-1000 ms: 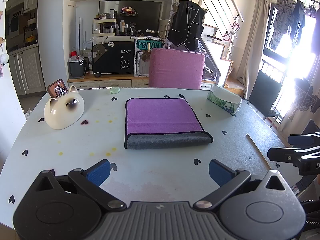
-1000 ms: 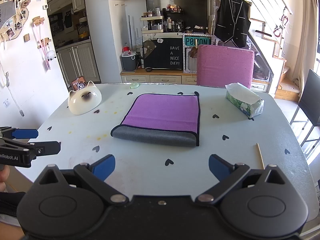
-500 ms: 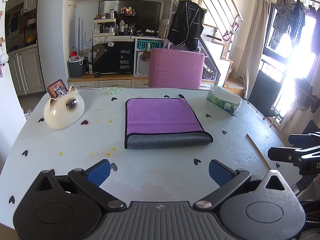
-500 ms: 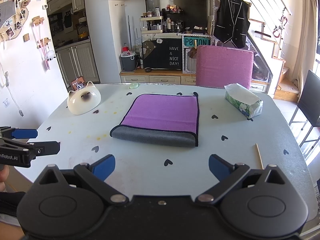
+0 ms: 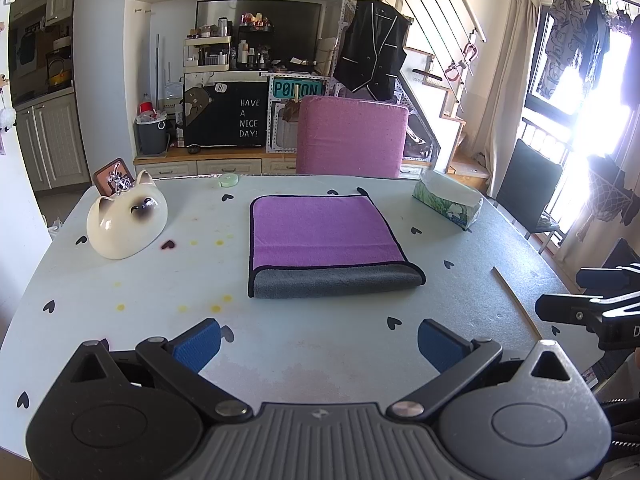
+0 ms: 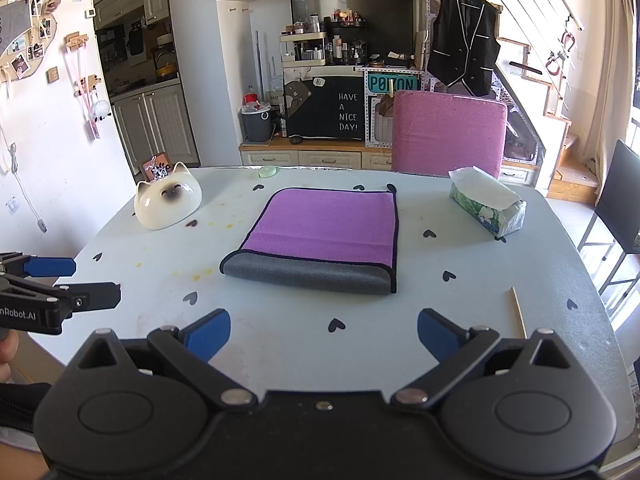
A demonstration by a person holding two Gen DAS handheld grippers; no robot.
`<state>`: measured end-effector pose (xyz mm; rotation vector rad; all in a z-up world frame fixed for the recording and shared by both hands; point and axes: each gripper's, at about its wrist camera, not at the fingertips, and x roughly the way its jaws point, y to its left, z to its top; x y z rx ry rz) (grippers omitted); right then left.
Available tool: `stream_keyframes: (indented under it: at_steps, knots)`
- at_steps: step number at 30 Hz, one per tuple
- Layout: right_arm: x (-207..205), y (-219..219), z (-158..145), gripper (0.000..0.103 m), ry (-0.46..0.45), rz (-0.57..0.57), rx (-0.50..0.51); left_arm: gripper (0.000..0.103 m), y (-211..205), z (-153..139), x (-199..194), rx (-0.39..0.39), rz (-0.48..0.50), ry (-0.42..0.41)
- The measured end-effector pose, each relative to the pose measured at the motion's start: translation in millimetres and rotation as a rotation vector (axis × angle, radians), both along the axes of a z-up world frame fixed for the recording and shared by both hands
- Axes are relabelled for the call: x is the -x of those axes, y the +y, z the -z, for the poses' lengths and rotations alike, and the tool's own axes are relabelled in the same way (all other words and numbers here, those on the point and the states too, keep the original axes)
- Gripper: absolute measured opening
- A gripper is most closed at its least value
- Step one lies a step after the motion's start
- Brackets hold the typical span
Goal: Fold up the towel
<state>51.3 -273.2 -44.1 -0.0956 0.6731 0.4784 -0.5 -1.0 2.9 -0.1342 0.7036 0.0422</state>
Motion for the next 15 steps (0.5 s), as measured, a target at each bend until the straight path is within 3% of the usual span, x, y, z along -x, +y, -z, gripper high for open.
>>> stream_keyframes:
  at_steps: [15]
  knots:
    - [-0.3, 1.7, 0.5, 0.100, 0.003, -0.002, -0.001, 0.103, -1.9, 1.9, 1.1, 0.001, 0.001, 0.001]
